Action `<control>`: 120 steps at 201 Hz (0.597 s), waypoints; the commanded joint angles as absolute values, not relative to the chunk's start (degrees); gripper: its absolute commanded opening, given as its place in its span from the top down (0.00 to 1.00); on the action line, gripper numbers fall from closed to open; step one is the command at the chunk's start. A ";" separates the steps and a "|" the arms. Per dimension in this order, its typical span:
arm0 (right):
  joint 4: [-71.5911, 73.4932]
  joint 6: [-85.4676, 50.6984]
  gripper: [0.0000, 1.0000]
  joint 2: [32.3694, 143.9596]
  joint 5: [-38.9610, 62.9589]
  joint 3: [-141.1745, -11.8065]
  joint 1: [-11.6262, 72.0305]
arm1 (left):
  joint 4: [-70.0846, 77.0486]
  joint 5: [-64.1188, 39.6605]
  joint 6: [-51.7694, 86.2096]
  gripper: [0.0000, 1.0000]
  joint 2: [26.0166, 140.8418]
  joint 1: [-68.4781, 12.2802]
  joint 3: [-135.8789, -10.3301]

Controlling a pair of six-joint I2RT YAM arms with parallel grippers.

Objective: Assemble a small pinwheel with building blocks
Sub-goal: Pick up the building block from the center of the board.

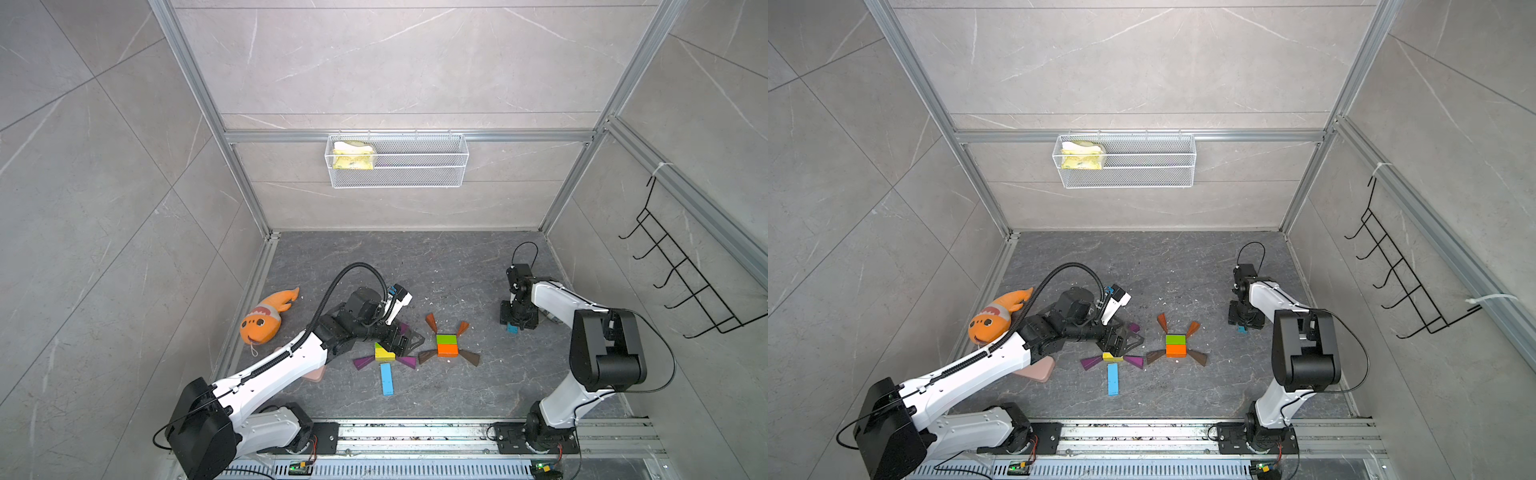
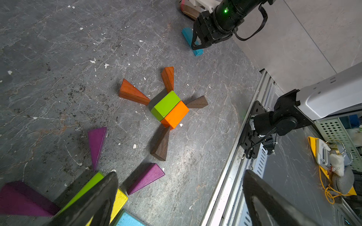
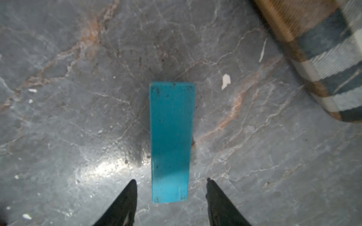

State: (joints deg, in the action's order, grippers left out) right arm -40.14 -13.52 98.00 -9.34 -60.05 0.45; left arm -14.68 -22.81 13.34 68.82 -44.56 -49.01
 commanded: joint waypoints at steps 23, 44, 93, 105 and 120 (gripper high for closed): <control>-36.67 -15.55 0.49 102.51 -8.80 -62.47 -0.95 | -12.90 -22.17 14.24 0.00 70.31 -45.00 -52.14; -36.47 -15.29 0.55 103.58 -8.27 -62.82 -1.22 | -12.75 -21.79 14.59 0.00 70.56 -45.15 -52.21; -35.39 -14.95 0.80 102.78 -7.68 -61.73 -1.17 | -12.58 -21.65 15.03 0.00 71.26 -45.61 -52.85; -35.10 -14.85 0.82 101.96 -7.14 -61.29 -1.15 | -12.72 -21.69 15.11 0.00 71.34 -45.77 -52.99; -34.54 -14.56 0.84 100.04 -5.75 -60.43 -1.21 | -12.58 -21.49 15.10 0.00 71.29 -45.79 -53.09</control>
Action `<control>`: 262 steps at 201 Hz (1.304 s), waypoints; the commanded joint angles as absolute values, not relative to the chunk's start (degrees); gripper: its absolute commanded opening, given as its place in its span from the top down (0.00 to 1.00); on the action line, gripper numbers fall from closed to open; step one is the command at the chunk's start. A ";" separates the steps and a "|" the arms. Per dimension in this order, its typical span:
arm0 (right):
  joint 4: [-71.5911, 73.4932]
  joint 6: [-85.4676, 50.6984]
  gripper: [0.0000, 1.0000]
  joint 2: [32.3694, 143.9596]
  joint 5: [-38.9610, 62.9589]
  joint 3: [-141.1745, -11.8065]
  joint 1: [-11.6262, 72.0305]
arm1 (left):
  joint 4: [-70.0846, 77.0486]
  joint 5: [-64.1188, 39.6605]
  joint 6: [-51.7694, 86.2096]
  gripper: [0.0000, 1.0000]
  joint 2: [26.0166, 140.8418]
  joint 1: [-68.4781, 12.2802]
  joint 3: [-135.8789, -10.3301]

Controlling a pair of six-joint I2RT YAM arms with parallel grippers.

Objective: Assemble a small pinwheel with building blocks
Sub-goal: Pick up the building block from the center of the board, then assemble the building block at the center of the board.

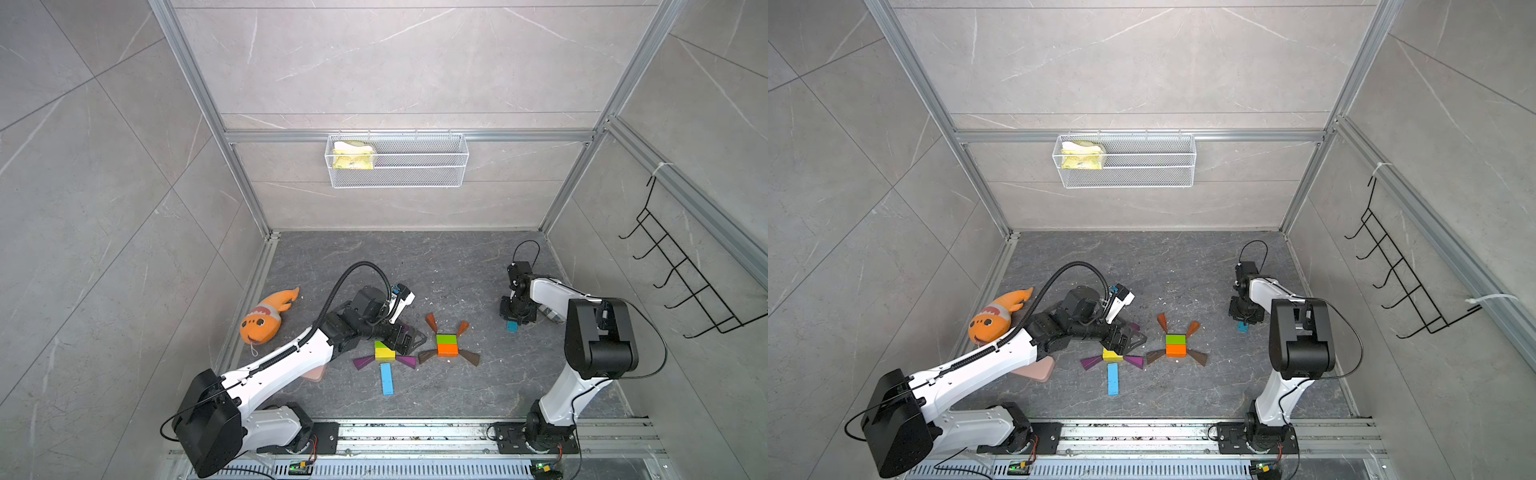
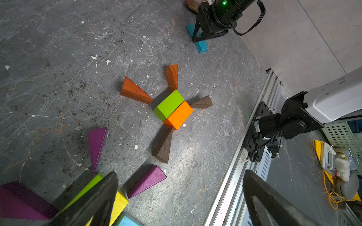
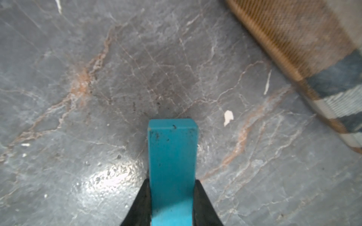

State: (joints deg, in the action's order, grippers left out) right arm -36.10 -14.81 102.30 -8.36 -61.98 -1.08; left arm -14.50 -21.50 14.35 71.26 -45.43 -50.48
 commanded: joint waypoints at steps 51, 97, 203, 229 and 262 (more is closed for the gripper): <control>-38.76 -13.29 0.85 89.67 -3.10 -59.54 0.45 | -17.11 -21.25 15.85 0.00 70.06 -45.50 -55.80; -49.27 -19.38 0.85 81.69 -6.02 -61.67 15.54 | -14.73 -28.87 23.87 0.00 66.57 -43.38 -52.53; -57.73 -38.72 0.85 66.23 -9.24 -48.46 44.20 | -14.47 -29.65 40.35 0.00 53.01 -41.22 -41.38; -54.26 -46.36 0.85 70.20 -11.02 -46.70 53.70 | -20.03 -26.61 39.20 0.00 48.98 -40.91 -42.69; -47.27 -51.85 0.84 79.52 -12.10 -47.02 60.51 | -24.87 -23.37 37.58 0.00 46.17 -40.45 -44.36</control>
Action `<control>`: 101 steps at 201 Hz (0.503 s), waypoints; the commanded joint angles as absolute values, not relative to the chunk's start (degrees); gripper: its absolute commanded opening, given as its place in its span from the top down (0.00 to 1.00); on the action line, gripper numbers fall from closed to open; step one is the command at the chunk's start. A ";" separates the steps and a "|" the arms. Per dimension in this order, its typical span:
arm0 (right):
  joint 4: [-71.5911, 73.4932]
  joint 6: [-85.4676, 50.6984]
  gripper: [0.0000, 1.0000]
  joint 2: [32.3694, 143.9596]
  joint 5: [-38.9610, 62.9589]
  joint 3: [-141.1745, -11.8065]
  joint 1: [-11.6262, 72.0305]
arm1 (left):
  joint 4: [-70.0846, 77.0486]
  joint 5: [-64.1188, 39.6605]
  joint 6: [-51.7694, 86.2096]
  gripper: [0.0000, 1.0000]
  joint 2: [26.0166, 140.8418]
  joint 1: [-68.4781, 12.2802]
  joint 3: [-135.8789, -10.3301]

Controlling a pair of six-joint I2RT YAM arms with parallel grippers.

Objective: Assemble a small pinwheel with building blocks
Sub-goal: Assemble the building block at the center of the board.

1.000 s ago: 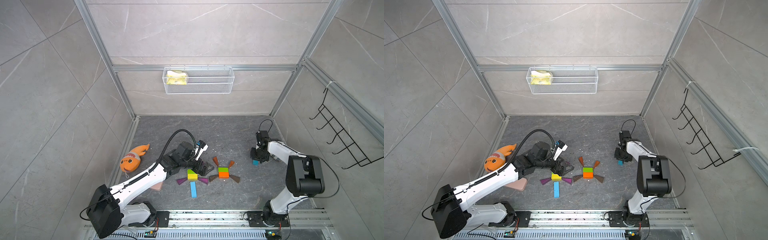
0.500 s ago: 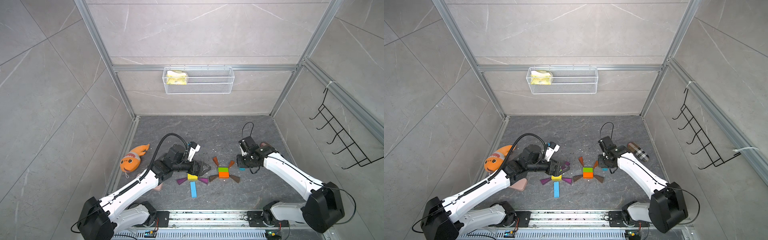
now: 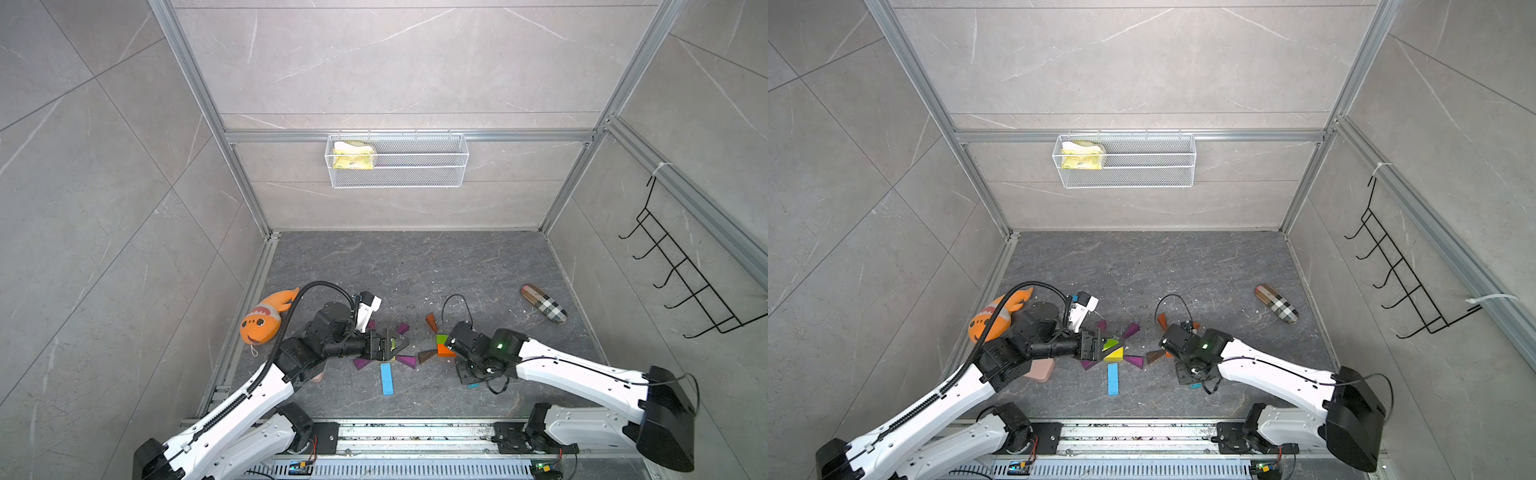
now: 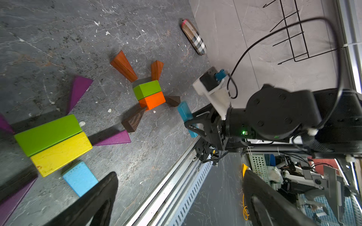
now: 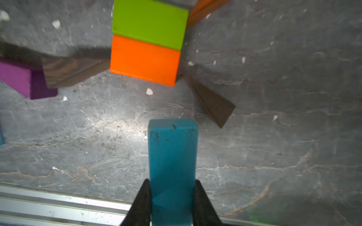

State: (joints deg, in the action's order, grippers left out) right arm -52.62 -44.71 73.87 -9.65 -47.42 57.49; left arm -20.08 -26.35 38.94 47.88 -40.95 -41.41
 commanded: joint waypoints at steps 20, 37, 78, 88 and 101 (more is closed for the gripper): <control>-42.95 -52.92 0.84 82.75 -10.90 -46.49 61.17 | -27.43 -20.80 37.44 0.00 44.27 -40.43 -45.15; -41.89 -53.78 0.84 83.59 -10.84 -46.44 61.61 | -30.83 -17.38 37.76 0.00 41.32 -40.43 -45.73; -43.84 -55.63 0.84 86.63 -10.92 -48.03 61.97 | -37.43 -12.48 36.51 0.00 36.48 -40.43 -48.04; -44.03 -56.22 0.83 87.23 -10.95 -48.07 62.02 | -38.22 -12.70 36.27 0.00 36.26 -40.43 -48.55; -43.99 -56.82 0.83 88.20 -10.46 -48.16 61.96 | -38.41 -13.37 36.08 0.00 35.75 -40.43 -48.75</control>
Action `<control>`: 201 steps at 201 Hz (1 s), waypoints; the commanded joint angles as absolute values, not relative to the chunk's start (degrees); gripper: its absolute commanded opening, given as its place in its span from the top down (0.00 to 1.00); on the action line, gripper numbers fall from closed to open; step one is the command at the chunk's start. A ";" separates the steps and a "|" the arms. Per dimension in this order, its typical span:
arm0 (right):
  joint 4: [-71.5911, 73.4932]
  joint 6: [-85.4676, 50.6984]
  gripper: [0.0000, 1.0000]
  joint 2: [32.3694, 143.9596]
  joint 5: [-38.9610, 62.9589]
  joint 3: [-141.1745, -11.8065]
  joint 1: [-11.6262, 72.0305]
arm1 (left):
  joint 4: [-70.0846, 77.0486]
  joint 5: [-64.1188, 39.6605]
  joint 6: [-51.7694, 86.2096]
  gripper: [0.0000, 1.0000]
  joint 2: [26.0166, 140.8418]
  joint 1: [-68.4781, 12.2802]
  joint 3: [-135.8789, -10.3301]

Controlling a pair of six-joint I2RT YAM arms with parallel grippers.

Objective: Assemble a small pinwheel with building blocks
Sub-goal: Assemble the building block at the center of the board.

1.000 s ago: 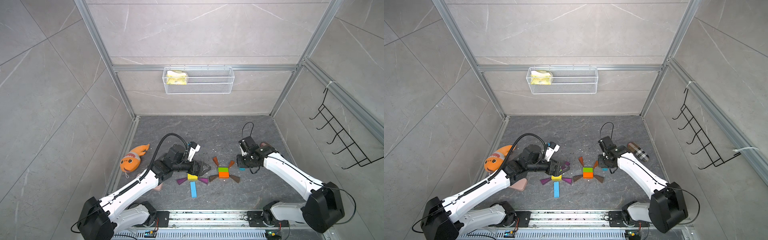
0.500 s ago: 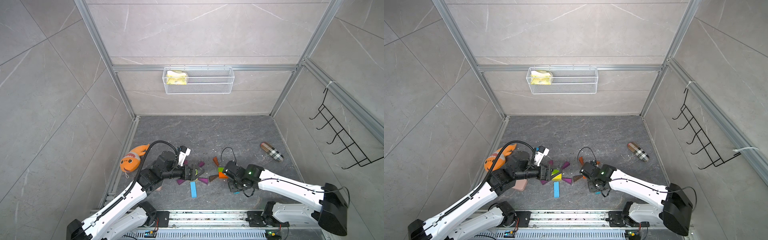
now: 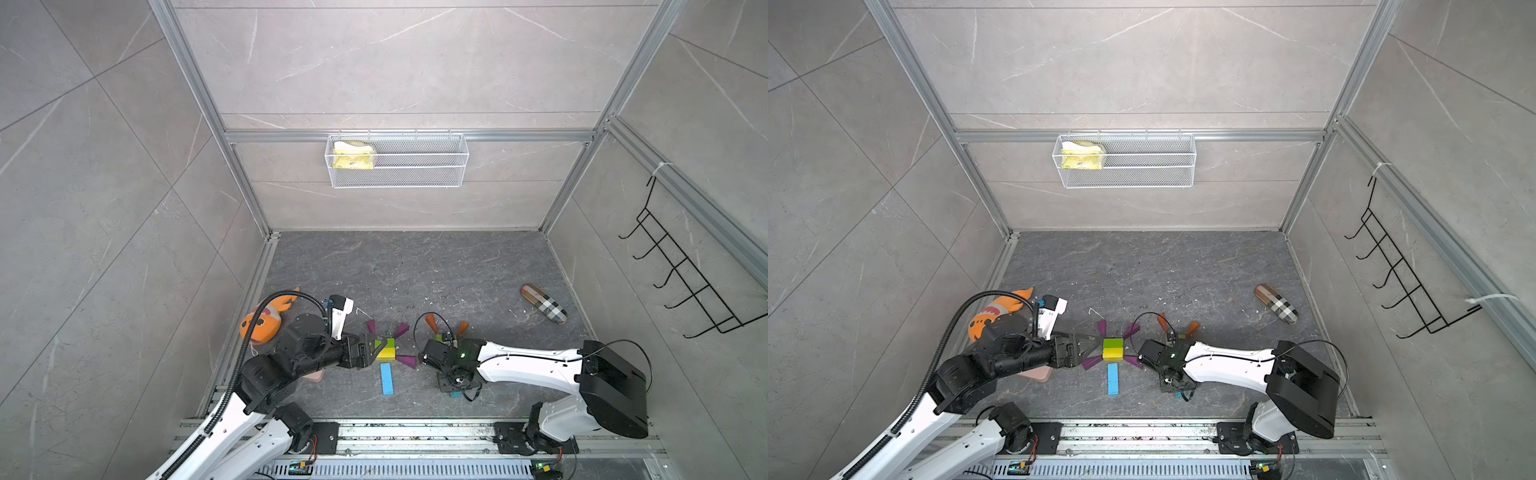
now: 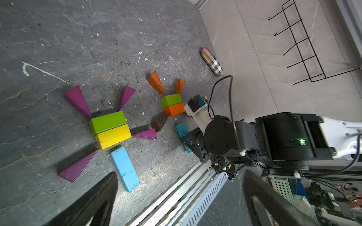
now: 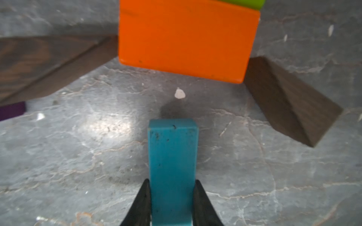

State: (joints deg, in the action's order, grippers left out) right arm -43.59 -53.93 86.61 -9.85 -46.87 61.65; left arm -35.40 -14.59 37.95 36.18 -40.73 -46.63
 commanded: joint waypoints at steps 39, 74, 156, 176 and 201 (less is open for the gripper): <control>-43.11 -56.92 0.81 91.05 -10.33 -49.80 61.99 | -38.85 -14.58 35.31 0.00 35.11 -40.44 -49.08; -43.63 -56.03 0.81 93.33 -10.90 -52.13 61.53 | -38.66 -14.74 34.57 0.00 35.33 -40.43 -49.34; -46.14 -57.78 0.81 94.06 -11.95 -52.48 60.45 | -36.91 -15.12 35.32 0.00 33.62 -40.43 -46.65; -45.87 -58.06 0.81 94.13 -11.37 -52.38 60.36 | -36.88 -15.21 35.07 0.00 33.66 -40.43 -46.57; -44.59 -60.11 0.81 94.41 -9.92 -52.22 60.21 | -36.47 -15.57 34.98 0.00 33.92 -40.43 -46.51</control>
State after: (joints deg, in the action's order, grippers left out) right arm -44.05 -57.34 93.36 -10.41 -51.88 60.60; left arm -38.48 -14.09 36.18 33.93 -40.73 -46.59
